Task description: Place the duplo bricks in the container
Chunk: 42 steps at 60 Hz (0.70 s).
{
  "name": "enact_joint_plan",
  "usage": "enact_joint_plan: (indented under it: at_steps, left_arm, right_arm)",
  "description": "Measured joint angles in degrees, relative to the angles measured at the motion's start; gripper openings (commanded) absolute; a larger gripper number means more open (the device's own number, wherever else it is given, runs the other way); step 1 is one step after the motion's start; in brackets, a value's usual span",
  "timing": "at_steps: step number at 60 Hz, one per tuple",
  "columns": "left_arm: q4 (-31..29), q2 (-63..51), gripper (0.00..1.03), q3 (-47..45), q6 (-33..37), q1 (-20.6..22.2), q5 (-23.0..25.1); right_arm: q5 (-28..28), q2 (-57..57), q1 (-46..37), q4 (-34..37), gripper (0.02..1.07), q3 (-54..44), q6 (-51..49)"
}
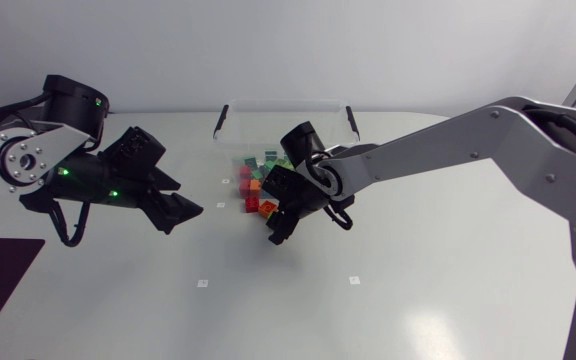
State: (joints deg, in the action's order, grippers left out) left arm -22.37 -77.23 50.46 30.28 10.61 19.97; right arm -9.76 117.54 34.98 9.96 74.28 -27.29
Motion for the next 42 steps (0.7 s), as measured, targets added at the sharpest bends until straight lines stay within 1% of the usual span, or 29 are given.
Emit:
enact_joint_plan:
  at_steps: [4, 9, 14, 16, 29, 36, 42]
  left_arm:
    - [0.0, -0.7, 0.91, 0.0, 0.28, 0.0, 0.0]
    - [0.0, -1.44, 0.91, 0.0, 0.63, 0.0, 0.0]
    - [0.0, -2.08, 0.91, 0.0, 1.09, 0.0, 0.02]
    - [0.02, -2.34, 0.91, 0.0, 1.11, 0.0, 0.11]
    - [1.01, -5.68, 0.91, 0.07, 1.31, 0.63, 0.2]
    - [2.6, -9.35, 0.91, 0.11, 1.33, 2.89, 0.17]
    - [3.67, -12.79, 0.91, 1.07, 1.29, 4.96, -0.35]
  right_arm:
    - [0.17, 0.52, 0.42, 1.79, 0.45, 0.96, -0.15]
    - [0.72, 1.36, 0.96, 3.52, 0.41, 2.32, -0.17]
    - [0.9, 2.12, 1.31, 5.14, 0.31, 3.72, -0.17]
    - [1.05, 2.36, 1.36, 5.42, 0.25, 4.17, -0.17]
    - [1.07, 2.8, 1.36, 7.02, 0.24, 5.44, -0.17]
    - [1.05, 0.46, 1.25, 7.96, 0.24, 3.08, -0.17]
    - [0.96, -4.17, 0.83, 8.35, 0.24, -0.31, -0.17]
